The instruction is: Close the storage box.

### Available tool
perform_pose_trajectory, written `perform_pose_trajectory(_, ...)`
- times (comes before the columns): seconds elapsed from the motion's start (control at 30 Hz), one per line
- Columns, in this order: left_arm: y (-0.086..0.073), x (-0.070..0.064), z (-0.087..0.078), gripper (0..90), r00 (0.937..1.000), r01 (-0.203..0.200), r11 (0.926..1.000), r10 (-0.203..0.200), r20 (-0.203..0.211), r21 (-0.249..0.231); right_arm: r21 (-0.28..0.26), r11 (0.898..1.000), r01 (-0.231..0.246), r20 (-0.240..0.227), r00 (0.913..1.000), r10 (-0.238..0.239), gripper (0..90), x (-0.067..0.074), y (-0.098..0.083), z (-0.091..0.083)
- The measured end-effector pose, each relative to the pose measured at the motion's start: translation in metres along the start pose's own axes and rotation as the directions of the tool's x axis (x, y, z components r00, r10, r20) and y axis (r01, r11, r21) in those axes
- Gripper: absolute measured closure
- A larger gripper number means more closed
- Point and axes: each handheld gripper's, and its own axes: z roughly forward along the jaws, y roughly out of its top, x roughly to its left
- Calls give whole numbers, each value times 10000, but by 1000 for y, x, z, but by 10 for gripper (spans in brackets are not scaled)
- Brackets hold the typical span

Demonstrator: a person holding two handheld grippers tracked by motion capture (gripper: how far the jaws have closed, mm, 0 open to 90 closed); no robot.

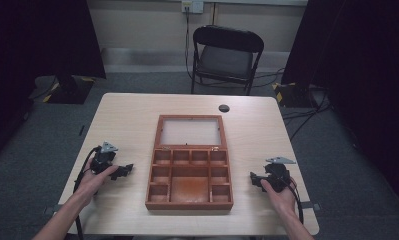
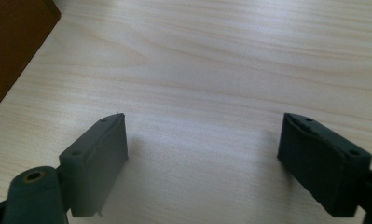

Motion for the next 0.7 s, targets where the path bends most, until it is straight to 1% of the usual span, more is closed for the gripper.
perform_pose_trajectory(0.03,0,1,-1,173,10000,-27,9999,26,69,98,-99,9999,-55,-50,10000,54,156,0,1,-1)
perform_pose_trajectory(0.07,1,1,-2,167,9999,50,9999,-51,94,120,-189,9997,-156,-236,9996,151,151,-2,2,-3)
perform_pose_trajectory(0.1,1,1,-3,167,9998,156,9999,-156,128,16,-205,9997,-158,-220,9996,154,143,-3,3,-5)
perform_pose_trajectory(0.13,2,1,-5,171,10000,27,10000,-27,84,-14,-101,9999,-52,-93,9999,51,149,-3,4,-7)
perform_pose_trajectory(0.17,3,1,-6,176,10000,25,9999,-24,71,-163,-59,10000,56,-65,10000,-57,147,-3,5,-8)
perform_pose_trajectory(0.2,4,0,-8,179,9997,122,9994,-116,195,-337,-102,9999,71,-58,10000,-71,148,-2,6,-9)
perform_pose_trajectory(0.23,5,0,-9,179,9995,115,9992,-103,302,-395,-131,9996,231,-157,9996,-233,147,-2,8,-10)
perform_pose_trajectory(0.27,6,-1,-10,179,9993,168,9987,-151,356,-479,-162,9992,369,-142,9992,-372,148,-1,10,-12)
perform_pose_trajectory(0.3,7,-2,-11,179,9994,105,9985,-86,350,-545,-192,9982,577,-164,9982,-580,151,0,12,-13)
perform_pose_trajectory(0.37,9,-3,-12,179,9992,51,9981,-27,394,-619,-351,9978,563,-420,9974,-578,166,1,15,-16)
perform_pose_trajectory(0.4,13,-6,-14,179,9991,17,9976,13,429,-693,-358,9969,706,-416,9965,-721,183,2,18,-17)
perform_pose_trajectory(0.43,13,-6,-14,179,9991,17,9976,13,429,-693,-325,9960,834,-421,9955,-847,193,3,21,-18)
perform_pose_trajectory(0.47,17,-9,-17,179,9975,39,9955,28,710,-944,-423,9947,937,-392,9947,-953,193,3,23,-19)
perform_pose_trajectory(0.53,22,-11,-19,172,9970,128,9928,-36,775,-1189,-423,9948,923,-587,9938,-947,197,5,29,-21)
perform_pose_trajectory(0.57,24,-13,-19,172,9963,212,9923,-108,849,-1219,-426,9946,949,-579,9936,-973,199,6,31,-21)
perform_pose_trajectory(0.6,27,-13,-19,171,9961,28,9940,69,884,-1092,-278,9957,880,-666,9937,-896,196,7,34,-22)
perform_pose_trajectory(0.63,27,-13,-19,170,9961,28,9940,69,884,-1092,-278,9957,880,-666,9937,-896,196,7,34,-22)
perform_pose_trajectory(0.67,32,-15,-20,171,9961,-70,9934,170,871,-1142,503,9982,333,-1137,9931,-274,195,7,39,-20)
perform_pose_trajectory(0.7,35,-16,-20,170,9963,50,9911,64,856,-1331,636,9976,274,-1287,9915,-190,202,8,41,-19)
